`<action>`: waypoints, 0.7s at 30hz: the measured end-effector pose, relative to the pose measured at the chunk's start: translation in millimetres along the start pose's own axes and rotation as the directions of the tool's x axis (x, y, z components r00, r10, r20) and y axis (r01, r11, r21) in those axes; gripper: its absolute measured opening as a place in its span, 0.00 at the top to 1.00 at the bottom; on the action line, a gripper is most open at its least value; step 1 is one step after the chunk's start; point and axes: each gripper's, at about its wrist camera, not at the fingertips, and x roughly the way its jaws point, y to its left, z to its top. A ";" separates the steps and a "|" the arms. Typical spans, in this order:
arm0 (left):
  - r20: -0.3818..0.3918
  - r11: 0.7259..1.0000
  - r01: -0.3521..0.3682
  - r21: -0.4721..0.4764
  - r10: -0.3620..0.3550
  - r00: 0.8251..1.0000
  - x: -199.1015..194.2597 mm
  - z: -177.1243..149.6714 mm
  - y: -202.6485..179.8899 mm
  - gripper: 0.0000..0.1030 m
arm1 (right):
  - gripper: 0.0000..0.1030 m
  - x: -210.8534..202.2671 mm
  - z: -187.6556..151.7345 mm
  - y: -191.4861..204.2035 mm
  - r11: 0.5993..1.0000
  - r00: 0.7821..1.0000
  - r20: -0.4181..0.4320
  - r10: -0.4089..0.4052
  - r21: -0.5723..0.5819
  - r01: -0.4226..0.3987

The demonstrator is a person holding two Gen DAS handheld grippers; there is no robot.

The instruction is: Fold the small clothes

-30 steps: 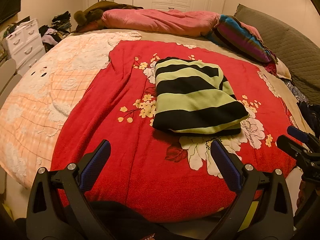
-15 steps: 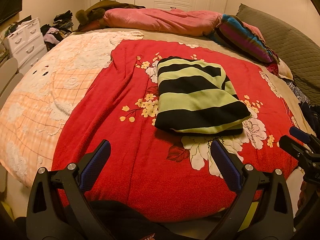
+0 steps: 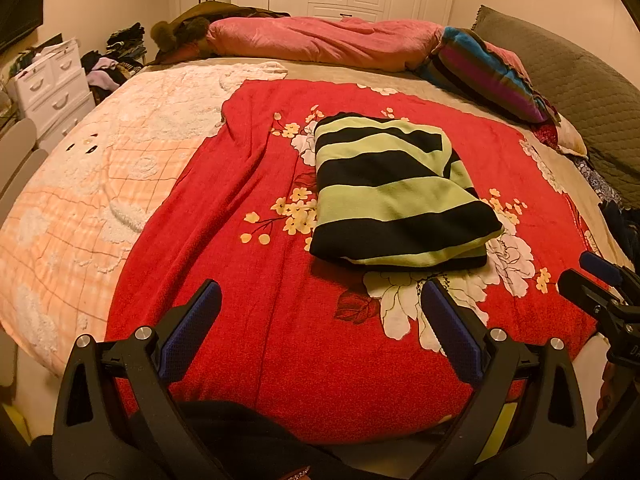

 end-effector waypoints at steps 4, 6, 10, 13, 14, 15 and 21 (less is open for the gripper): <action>0.000 1.000 -0.001 -0.001 0.001 1.000 0.2 0.2 -0.9 0.09 | 0.04 1.2 -0.2 1.9 1.000 1.000 -0.002 -0.001 -0.001 0.001; 0.000 1.000 -0.001 -0.001 0.001 1.000 0.0 0.1 -0.1 0.09 | 0.04 1.6 -0.6 3.3 1.000 1.000 -0.002 -0.001 -0.002 0.001; 0.000 1.000 -0.003 0.000 0.003 1.000 -0.2 0.3 0.0 0.09 | 0.04 1.4 -0.5 3.2 1.000 1.000 -0.003 -0.002 0.000 0.002; -0.001 1.000 -0.004 0.001 0.004 1.000 -0.3 0.3 1.8 0.09 | 0.04 1.5 -0.2 2.8 1.000 1.000 -0.002 -0.003 -0.002 0.003; -0.001 1.000 -0.003 0.001 0.003 1.000 -0.1 0.5 0.7 0.09 | 0.04 1.7 -0.5 3.5 1.000 1.000 -0.001 -0.003 -0.001 0.003; -0.001 1.000 -0.003 0.001 0.003 1.000 -0.2 0.5 1.1 0.09 | 0.04 1.9 -0.7 3.5 1.000 1.000 -0.003 -0.003 -0.001 0.003; -0.002 1.000 -0.003 0.002 0.003 1.000 -0.2 0.8 0.9 0.09 | 0.04 1.4 -0.9 3.1 1.000 1.000 -0.001 -0.004 0.002 0.004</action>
